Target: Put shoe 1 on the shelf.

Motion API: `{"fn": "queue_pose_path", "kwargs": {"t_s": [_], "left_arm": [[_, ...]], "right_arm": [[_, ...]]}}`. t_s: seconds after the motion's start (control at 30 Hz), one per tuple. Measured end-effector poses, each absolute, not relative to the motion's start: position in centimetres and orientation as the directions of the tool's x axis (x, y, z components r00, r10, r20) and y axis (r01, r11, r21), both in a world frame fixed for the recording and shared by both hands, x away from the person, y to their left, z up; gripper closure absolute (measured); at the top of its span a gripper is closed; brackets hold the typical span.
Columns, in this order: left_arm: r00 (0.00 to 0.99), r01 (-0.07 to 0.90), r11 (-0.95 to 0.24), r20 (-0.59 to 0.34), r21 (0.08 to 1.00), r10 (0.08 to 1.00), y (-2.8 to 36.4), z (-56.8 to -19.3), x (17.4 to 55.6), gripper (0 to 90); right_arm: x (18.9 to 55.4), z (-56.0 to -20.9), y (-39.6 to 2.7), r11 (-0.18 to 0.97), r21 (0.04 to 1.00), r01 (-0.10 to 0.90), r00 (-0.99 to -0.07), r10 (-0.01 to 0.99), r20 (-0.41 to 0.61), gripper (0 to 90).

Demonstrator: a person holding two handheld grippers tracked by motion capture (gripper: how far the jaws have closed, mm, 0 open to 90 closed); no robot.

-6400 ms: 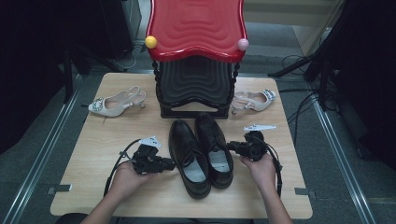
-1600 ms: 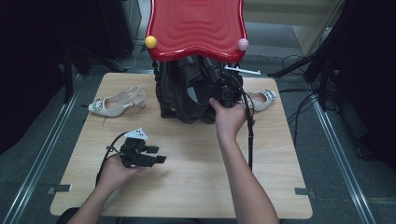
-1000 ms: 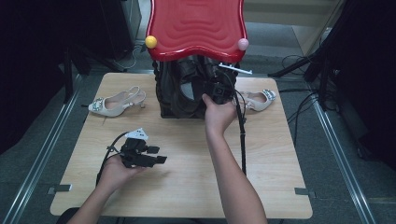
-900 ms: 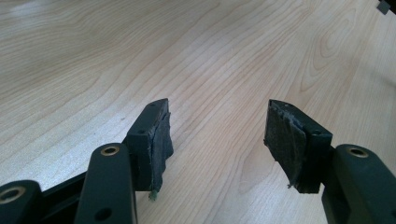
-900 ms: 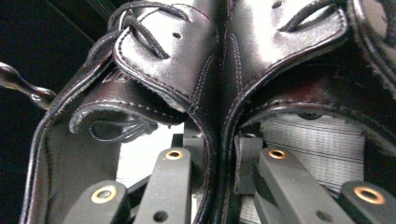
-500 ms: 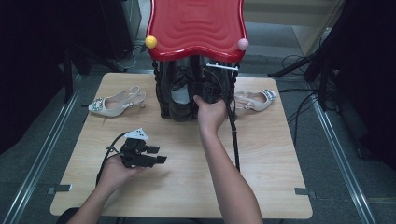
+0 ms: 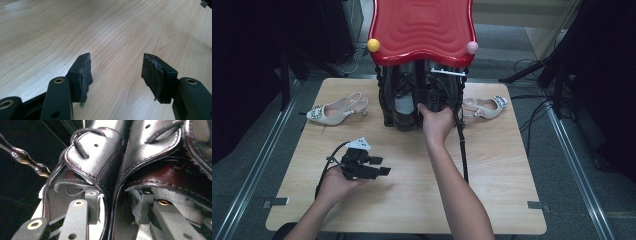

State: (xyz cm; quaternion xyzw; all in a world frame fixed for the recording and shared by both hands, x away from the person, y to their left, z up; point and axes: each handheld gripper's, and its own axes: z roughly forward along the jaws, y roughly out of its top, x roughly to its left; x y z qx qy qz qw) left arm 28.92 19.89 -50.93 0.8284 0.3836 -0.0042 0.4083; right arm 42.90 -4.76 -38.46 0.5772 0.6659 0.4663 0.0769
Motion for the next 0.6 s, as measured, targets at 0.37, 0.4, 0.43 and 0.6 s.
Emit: {"fn": "queue_pose_path", "kwargs": {"t_s": [0.37, 0.4, 0.43, 0.6], "left_arm": [[0.704, 0.641, -0.372, -0.322, 0.671, 0.632, 19.90, -50.92, 28.95, 40.8], [0.705, 0.640, -0.372, -0.321, 0.673, 0.633, 19.88, -50.92, 28.92, 40.8], [0.705, 0.639, -0.373, -0.319, 0.673, 0.633, 19.87, -50.91, 28.91, 40.8], [0.704, 0.641, -0.372, -0.322, 0.671, 0.633, 19.90, -50.93, 28.96, 40.8]], "right_arm": [[42.36, -38.04, -5.12, -0.092, 0.732, 0.675, -0.363, 0.823, 0.438, 61.5], [42.25, -37.96, -5.11, -0.085, 0.737, 0.670, -0.366, 0.826, 0.428, 61.5], [42.23, -37.93, -5.13, -0.084, 0.738, 0.670, -0.367, 0.826, 0.427, 61.5], [41.99, -37.83, -5.30, -0.073, 0.743, 0.666, -0.379, 0.824, 0.421, 61.0]]}}
